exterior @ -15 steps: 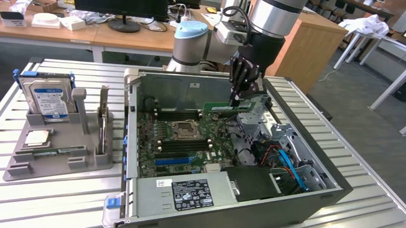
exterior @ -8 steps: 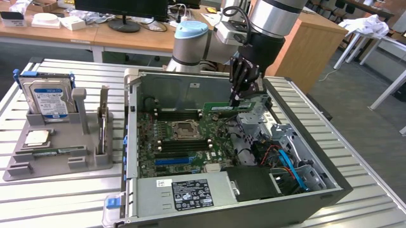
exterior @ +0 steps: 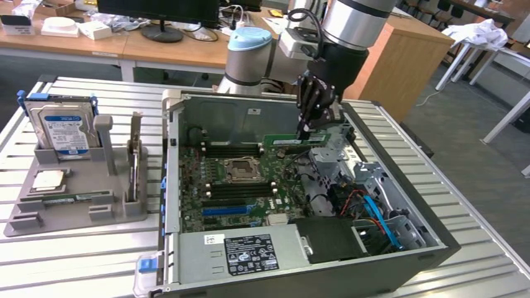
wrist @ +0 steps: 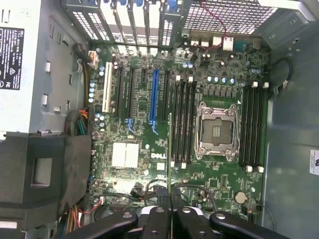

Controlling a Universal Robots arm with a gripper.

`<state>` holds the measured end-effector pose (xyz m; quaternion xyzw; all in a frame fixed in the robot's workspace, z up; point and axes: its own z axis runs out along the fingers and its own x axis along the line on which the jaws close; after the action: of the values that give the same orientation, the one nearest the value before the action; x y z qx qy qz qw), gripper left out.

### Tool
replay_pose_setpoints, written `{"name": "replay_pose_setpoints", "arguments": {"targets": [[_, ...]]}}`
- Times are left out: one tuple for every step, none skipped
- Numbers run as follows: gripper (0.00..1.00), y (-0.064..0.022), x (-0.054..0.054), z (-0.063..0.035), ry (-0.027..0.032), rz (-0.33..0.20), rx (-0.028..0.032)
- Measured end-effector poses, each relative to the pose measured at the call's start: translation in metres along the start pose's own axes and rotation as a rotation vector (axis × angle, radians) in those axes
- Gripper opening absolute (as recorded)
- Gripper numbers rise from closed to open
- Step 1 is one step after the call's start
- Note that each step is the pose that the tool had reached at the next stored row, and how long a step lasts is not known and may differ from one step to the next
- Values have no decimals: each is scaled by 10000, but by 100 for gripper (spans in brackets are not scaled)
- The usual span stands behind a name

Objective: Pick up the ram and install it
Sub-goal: 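Insert the ram into the slot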

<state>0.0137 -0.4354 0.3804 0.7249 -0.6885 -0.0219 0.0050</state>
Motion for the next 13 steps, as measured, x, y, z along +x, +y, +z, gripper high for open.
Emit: {"name": "replay_pose_setpoints", "arguments": {"targets": [[12,180,-8,58,-1,0,0],[12,182,-8,61,0,0,0],[12,185,-8,64,-1,0,0],[12,187,-8,68,-1,1,0],[12,190,-8,72,0,0,0],[12,192,-8,76,-1,0,0],[12,193,-8,81,-1,-1,0],[12,193,-8,86,-1,-2,0],[12,194,-8,91,-1,-1,0],[12,194,-8,97,-1,-1,0],[12,195,-8,103,-1,0,0],[12,194,-8,110,-1,0,0],[12,194,-8,116,-1,0,0]]}}
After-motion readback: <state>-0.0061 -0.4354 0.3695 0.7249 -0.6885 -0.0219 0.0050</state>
